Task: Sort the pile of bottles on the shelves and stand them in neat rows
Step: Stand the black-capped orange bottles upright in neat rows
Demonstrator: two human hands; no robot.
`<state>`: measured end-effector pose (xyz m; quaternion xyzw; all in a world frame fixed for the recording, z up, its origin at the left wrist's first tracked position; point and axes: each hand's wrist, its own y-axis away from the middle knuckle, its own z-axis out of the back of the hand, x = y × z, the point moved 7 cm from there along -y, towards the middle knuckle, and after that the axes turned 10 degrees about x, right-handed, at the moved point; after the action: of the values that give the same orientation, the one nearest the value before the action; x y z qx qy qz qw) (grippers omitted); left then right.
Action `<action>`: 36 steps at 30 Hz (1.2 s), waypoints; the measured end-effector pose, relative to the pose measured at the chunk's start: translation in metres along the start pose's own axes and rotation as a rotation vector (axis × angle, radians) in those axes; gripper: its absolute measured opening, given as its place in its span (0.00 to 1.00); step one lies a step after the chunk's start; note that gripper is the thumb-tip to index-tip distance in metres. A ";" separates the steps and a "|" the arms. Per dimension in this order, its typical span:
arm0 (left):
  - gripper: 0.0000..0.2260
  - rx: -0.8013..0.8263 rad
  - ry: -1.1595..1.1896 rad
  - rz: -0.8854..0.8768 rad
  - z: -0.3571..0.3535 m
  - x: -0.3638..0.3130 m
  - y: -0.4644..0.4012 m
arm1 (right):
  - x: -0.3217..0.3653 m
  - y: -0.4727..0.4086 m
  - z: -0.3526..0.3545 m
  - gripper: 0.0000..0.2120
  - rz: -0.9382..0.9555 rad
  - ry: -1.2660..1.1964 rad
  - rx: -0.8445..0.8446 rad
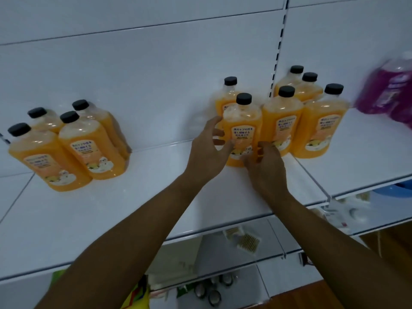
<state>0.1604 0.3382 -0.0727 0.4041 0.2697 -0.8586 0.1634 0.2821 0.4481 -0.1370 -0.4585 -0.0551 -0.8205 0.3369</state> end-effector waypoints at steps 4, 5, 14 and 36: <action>0.25 -0.045 -0.012 0.008 0.013 0.000 0.010 | 0.008 -0.003 -0.009 0.16 0.061 -0.046 0.006; 0.25 -0.062 -0.028 0.012 0.019 0.002 0.013 | 0.014 -0.004 -0.015 0.16 0.089 -0.080 0.027; 0.30 -0.164 -0.026 0.165 0.092 0.043 0.046 | 0.086 -0.005 -0.099 0.17 0.292 -0.195 0.254; 0.40 -0.261 -0.031 0.245 0.158 0.107 0.032 | 0.153 -0.043 -0.193 0.27 0.340 -0.167 0.535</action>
<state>0.0143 0.2118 -0.0830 0.3960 0.3251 -0.7960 0.3222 0.0644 0.3275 -0.1175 -0.4222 -0.2186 -0.6684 0.5720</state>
